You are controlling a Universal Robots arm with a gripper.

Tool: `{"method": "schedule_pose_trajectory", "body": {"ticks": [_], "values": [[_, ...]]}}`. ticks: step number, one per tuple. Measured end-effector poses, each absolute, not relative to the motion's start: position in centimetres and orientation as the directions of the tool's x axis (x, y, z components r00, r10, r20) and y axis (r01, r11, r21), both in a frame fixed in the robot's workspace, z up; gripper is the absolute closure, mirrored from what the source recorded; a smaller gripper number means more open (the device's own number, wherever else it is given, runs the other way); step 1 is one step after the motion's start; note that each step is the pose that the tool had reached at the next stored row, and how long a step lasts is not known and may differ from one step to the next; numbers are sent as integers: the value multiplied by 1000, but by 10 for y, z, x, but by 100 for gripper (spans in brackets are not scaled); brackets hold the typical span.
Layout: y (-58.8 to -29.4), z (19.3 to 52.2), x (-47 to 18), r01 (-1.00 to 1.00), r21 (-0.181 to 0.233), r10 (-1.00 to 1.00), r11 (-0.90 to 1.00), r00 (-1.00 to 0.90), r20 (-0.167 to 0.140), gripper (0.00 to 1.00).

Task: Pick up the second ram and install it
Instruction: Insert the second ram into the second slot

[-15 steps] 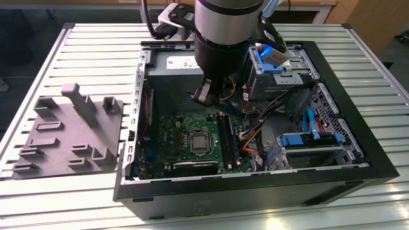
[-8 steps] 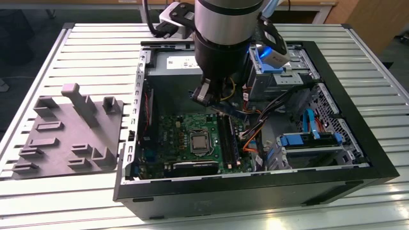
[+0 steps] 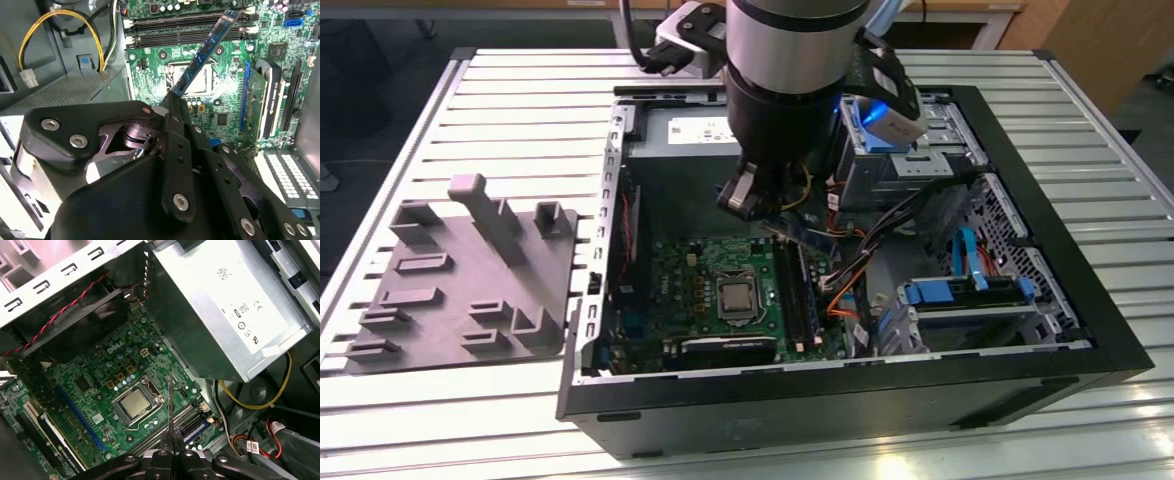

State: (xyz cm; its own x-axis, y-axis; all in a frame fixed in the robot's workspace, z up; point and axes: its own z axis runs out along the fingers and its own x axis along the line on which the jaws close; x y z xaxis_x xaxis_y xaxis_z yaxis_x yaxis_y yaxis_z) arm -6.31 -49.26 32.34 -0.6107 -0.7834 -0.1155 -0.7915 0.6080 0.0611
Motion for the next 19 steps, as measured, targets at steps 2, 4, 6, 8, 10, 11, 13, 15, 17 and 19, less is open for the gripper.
{"method": "schedule_pose_trajectory", "body": {"ticks": [2, 4, 6, 8, 10, 11, 13, 15, 17, 19], "values": [[-493, 323, -63, -782, 61, -773, 621, -623, -115, 88], [-493, 323, -63, -771, 61, -763, 634, -636, -116, 88], [-493, 323, -63, -760, 61, -751, 648, -650, -115, 88], [-493, 323, -63, -749, 61, -740, 660, -662, -115, 88], [-493, 323, -63, -738, 61, -729, 673, -674, -115, 88], [-493, 323, -63, -732, 61, -724, 679, -681, -115, 88], [-493, 323, -63, -719, 61, -711, 692, -694, -115, 88], [-493, 323, -63, -705, 61, -697, 707, -708, -115, 88], [-493, 323, -63, -690, 61, -682, 721, -723, -115, 88], [-493, 323, -63, -674, 61, -666, 736, -737, -115, 88]]}}
